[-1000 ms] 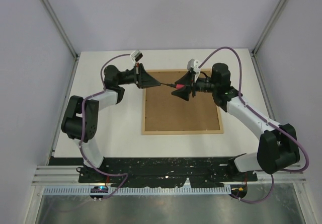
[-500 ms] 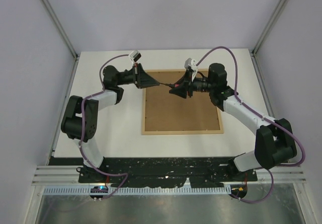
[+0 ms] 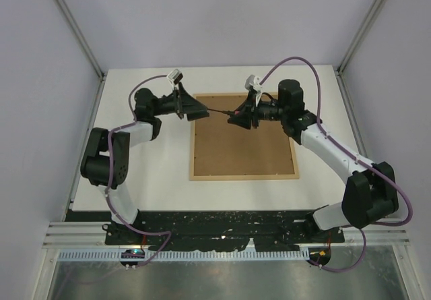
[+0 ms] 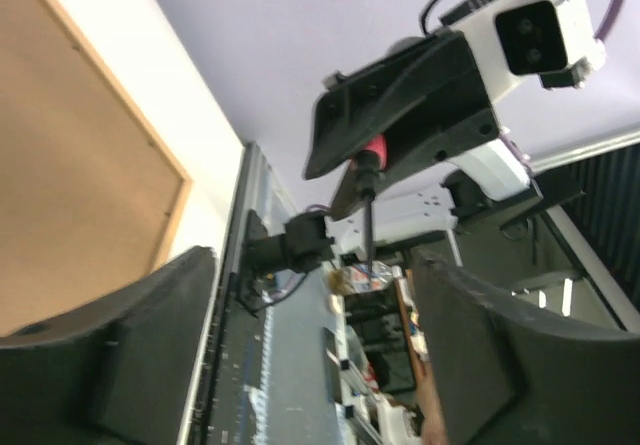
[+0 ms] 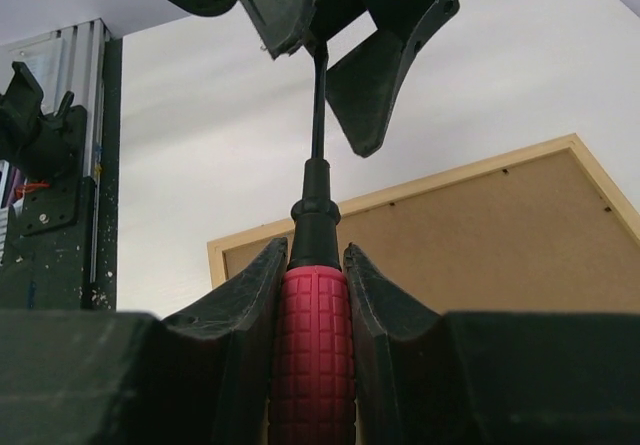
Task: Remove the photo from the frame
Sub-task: Adjust the screwdriver, then release the photo frame item from the photo frame.
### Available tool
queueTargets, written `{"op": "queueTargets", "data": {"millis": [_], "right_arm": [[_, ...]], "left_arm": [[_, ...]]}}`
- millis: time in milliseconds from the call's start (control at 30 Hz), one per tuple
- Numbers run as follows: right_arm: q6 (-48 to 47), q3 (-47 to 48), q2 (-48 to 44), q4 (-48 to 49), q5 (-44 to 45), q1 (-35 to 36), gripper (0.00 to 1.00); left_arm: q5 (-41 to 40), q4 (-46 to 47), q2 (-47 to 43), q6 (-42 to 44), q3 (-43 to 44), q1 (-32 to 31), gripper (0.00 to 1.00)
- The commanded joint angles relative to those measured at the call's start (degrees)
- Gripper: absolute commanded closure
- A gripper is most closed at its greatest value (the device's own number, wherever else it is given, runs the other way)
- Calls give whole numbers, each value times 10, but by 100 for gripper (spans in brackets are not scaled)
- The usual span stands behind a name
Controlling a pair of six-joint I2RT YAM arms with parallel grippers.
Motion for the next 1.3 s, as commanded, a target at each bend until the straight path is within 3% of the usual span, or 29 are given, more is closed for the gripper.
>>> {"op": "queueTargets", "data": {"millis": [0, 133, 200, 267, 433, 733, 1267], "right_arm": [[-72, 30, -33, -85, 24, -5, 92], [-107, 37, -25, -135, 26, -5, 92], [-127, 39, -15, -152, 26, -5, 92], [-152, 33, -5, -164, 34, -3, 92], [-226, 20, 28, -188, 88, 17, 92], [-223, 120, 178, -344, 77, 75, 92], [-189, 136, 268, -334, 116, 107, 92]], "left_arm": [[-18, -99, -24, 112, -18, 29, 9], [-78, -374, -80, 320, -7, 43, 0], [-137, -560, -102, 452, 26, 42, 0], [-198, -684, -114, 524, 48, 41, 0], [-295, -839, -101, 646, 106, 40, 0], [-369, -897, -90, 706, 79, 42, 0], [-286, -827, -30, 657, 14, 37, 1]]}}
